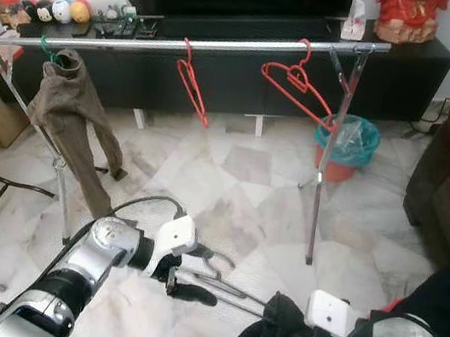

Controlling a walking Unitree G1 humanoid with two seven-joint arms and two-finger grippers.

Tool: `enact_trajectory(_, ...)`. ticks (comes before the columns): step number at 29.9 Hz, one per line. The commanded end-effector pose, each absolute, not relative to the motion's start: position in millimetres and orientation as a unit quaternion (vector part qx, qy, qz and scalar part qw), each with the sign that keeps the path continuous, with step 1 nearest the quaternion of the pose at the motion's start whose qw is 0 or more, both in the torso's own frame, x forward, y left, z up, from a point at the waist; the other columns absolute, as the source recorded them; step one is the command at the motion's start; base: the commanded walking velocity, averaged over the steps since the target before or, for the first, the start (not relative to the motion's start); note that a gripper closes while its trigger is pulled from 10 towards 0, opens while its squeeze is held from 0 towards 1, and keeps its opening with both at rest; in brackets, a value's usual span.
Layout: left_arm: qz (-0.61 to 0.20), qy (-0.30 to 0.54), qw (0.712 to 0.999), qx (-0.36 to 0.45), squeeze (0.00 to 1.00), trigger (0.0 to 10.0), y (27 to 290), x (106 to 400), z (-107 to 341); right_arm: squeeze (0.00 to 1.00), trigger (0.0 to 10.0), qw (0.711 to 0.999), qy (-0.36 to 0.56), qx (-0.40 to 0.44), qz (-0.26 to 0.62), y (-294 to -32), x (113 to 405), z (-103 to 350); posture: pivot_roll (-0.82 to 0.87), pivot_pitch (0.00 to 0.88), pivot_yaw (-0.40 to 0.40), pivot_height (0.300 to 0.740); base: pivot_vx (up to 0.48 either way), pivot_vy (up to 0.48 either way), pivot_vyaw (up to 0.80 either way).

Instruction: Hang hanger

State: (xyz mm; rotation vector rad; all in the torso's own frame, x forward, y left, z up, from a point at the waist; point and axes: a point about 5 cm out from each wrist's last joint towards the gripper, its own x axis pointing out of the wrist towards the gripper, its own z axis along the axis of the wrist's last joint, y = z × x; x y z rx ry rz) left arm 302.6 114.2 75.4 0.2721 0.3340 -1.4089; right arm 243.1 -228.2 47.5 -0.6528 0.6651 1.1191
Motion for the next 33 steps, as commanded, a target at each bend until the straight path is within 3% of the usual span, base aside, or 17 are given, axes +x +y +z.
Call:
enact_trajectory(1,-0.643,0.150,0.740,0.130,0.00,10.0,121.8,304.0,81.3,0.00,0.0,0.745,0.290,-0.309,0.515,-222.9,248.3,51.0,-0.04,0.035,0.157,0.740,0.000,0.000,0.00)
enact_trajectory(3,-0.651,0.155,0.732,0.125,0.00,10.0,122.3,301.5,81.0,0.00,0.0,0.740,0.300,-0.322,0.509,-225.9,248.1,46.5,-0.04,0.029,0.156,0.740,0.000,0.000,0.00)
enact_trajectory(8,-0.648,0.158,0.733,0.131,0.00,10.0,122.2,300.5,78.3,0.00,0.0,0.765,0.268,-0.294,0.507,-216.8,253.6,52.8,-0.04,0.023,0.154,0.740,0.000,0.000,0.00)
enact_trajectory(14,-0.642,0.160,0.739,0.128,0.00,10.0,118.9,300.1,74.7,0.00,0.0,0.815,0.223,-0.257,0.469,-215.0,268.3,66.2,-0.05,0.015,0.149,0.740,0.000,0.000,0.00)
enact_trajectory(22,-0.635,0.162,0.743,0.133,0.00,10.0,119.5,299.6,73.2,0.00,0.0,0.804,0.229,-0.255,0.486,-215.6,261.7,64.1,-0.05,0.022,0.146,0.740,0.000,0.000,0.00)
enact_trajectory(23,-0.635,0.162,0.744,0.133,0.00,10.0,119.6,299.8,73.0,0.00,1.0,0.801,0.228,-0.256,0.491,-214.7,260.3,63.8,-0.05,0.026,0.146,0.740,0.000,0.000,0.00)
enact_trajectory(24,-0.635,0.162,0.744,0.133,0.00,10.0,119.6,299.8,73.0,0.00,1.0,0.801,0.228,-0.256,0.491,-214.7,260.3,63.8,-0.05,0.026,0.146,0.740,0.000,0.000,0.00)
enact_trajectory(25,-0.634,0.161,0.745,0.133,0.00,10.0,119.5,299.9,73.1,0.00,1.6,0.800,0.227,-0.256,0.492,-214.5,260.1,64.0,-0.05,0.027,0.145,0.740,0.000,0.000,0.00)
enact_trajectory(27,-0.633,0.161,0.745,0.134,0.00,10.0,119.5,300.0,73.1,0.00,1.6,0.800,0.227,-0.257,0.492,-214.5,260.2,64.0,-0.05,0.027,0.145,0.740,0.000,0.000,0.00)
enact_trajectory(28,-0.632,0.161,0.746,0.134,0.00,10.0,119.6,299.9,73.0,0.00,8.4,0.797,0.230,-0.258,0.495,-214.4,259.4,63.4,-0.05,0.029,0.144,0.740,0.000,0.000,0.00)
enact_trajectory(30,-0.632,0.161,0.746,0.134,0.00,10.0,119.6,300.0,72.9,0.00,8.4,0.794,0.230,-0.260,0.500,-214.0,258.6,63.1,-0.05,0.029,0.144,0.740,0.000,0.000,0.00)
enact_trajectory(31,-0.632,0.161,0.746,0.135,0.00,10.0,119.8,300.1,73.1,0.00,10.0,0.794,0.231,-0.264,0.497,-213.7,259.2,62.4,-0.05,0.032,0.144,0.740,0.000,0.000,0.00)
enact_trajectory(33,-0.631,0.160,0.747,0.135,0.00,10.0,119.8,300.3,73.3,0.00,10.0,0.794,0.233,-0.282,0.486,-215.0,261.0,60.3,-0.05,0.033,0.143,0.740,0.000,0.000,0.00)
